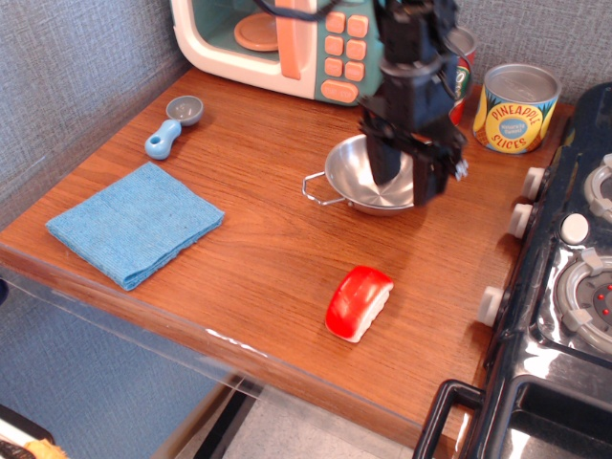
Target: Move the bowl just below the two cans
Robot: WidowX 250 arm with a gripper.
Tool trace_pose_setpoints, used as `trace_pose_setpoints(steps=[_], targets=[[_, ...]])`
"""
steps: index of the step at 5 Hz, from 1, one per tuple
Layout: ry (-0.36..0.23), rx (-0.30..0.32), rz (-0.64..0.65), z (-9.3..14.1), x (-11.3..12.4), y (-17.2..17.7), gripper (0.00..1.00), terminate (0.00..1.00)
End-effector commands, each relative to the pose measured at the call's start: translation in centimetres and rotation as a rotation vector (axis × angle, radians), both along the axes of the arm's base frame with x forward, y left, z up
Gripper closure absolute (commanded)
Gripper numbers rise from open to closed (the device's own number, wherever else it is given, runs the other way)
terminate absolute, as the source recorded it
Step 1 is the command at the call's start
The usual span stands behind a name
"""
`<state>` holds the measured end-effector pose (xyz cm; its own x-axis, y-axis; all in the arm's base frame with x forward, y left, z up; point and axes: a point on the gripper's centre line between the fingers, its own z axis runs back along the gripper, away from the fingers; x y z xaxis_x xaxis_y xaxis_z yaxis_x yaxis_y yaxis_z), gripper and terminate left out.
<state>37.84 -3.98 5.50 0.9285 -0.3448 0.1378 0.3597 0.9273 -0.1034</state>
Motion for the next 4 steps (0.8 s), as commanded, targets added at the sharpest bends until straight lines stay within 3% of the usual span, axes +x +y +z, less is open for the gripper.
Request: trace_pose_setpoints(steps=[1,2,4], targets=[[-0.218,0.101,0.351,9.1,-1.2,7.5,0.00,0.00],[-0.178,0.134,0.431,8.8,-1.7,10.2,0.00,0.00],[-0.083,0.091,0.371,7.3,-1.8,10.9,0.00,0.00]])
